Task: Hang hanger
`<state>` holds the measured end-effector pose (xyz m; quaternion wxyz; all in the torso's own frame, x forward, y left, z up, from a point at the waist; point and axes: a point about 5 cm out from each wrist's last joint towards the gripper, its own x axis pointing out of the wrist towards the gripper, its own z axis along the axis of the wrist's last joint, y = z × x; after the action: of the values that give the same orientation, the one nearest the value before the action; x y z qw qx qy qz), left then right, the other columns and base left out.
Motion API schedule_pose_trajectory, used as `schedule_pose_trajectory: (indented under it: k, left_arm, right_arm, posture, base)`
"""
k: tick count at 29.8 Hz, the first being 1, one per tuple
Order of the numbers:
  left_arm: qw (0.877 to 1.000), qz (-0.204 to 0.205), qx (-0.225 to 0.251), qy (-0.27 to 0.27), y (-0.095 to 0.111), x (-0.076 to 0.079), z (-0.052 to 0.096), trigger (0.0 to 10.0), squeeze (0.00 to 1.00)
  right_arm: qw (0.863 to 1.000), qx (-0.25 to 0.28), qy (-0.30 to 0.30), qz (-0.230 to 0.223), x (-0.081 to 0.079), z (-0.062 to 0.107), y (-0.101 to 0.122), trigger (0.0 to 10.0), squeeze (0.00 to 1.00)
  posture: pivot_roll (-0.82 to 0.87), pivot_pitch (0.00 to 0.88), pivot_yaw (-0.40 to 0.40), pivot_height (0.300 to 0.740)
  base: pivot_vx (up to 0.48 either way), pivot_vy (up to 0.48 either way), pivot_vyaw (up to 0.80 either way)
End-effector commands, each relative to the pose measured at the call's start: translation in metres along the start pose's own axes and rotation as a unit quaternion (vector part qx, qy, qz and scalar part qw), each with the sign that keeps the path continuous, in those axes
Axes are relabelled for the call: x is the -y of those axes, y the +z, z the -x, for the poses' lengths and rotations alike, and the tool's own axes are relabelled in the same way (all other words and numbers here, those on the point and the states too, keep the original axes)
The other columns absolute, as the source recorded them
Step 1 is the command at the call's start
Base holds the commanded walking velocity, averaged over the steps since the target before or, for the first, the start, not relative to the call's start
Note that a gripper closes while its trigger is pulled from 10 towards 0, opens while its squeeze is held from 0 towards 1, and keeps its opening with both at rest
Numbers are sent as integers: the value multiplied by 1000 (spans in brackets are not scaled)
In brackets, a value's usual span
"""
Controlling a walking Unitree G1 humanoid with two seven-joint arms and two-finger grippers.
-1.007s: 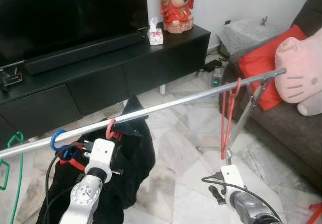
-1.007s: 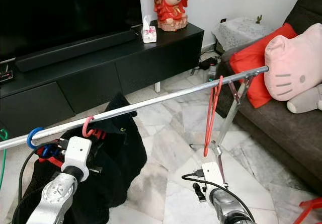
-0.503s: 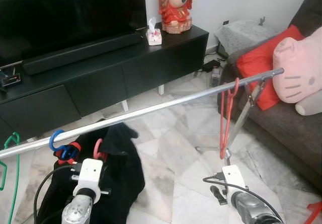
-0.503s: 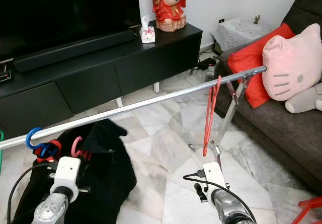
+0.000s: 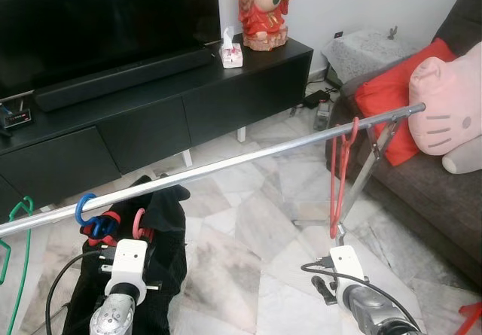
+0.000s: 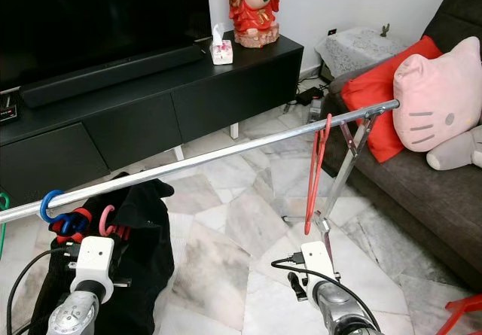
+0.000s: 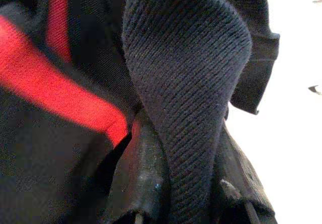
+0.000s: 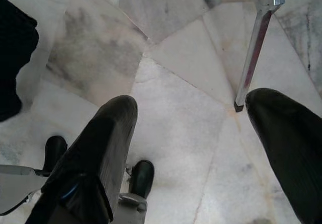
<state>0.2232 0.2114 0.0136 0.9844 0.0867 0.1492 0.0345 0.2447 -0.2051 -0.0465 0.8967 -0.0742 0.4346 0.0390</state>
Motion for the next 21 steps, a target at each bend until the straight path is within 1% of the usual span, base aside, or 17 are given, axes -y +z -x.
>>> schedule_pose_trajectory:
  k: [1, 4, 7, 8, 11, 13, 19, 21]
  left_arm:
    - [999, 8, 31, 15, 11, -9, 1, 10000, 0]
    - [999, 16, 38, 21, 15, -14, 0, 10000, 0]
    - [999, 18, 43, 22, 17, -15, 0, 10000, 0]
    - [998, 22, 46, 25, 18, -16, 2, 10000, 0]
    - [998, 26, 49, 23, 20, -15, 5, 10000, 0]
    - [998, 26, 47, 18, 20, -14, 4, 10000, 0]
    - [999, 28, 45, 14, 20, -13, 5, 10000, 0]
    - [998, 29, 45, 12, 22, -10, 8, 10000, 0]
  right_arm:
    - [1000, 5, 5, 1, -4, -1, 3, 10000, 0]
    - [1000, 1, 7, 0, -6, -1, 1, 10000, 0]
    - [1000, -5, 6, 2, -6, -1, -1, 10000, 0]
    - [1000, -8, 6, 3, -6, -1, -4, 10000, 0]
    - [1000, -7, -2, -16, -5, 0, -8, 10000, 0]
    - [1000, -10, -6, -21, -4, 0, -11, 10000, 0]
    - [1000, -17, -8, -19, -1, 2, -18, 10000, 0]
    - [1000, -18, -8, -13, 1, 2, -20, 10000, 0]
  posture:
    - [-65, 0, 44, 740]
    - [-34, 0, 25, 740]
    - [-42, 0, 30, 740]
    - [-66, 0, 46, 740]
    - [-81, 0, 61, 740]
    - [-82, 0, 60, 740]
    - [-90, 0, 59, 740]
    - [-88, 0, 55, 740]
  base:
    - [0, 0, 0]
    - [0, 0, 0]
    - [0, 0, 0]
    - [0, 0, 0]
    - [0, 0, 0]
    - [0, 0, 0]
    - [0, 0, 0]
    - [0, 0, 0]
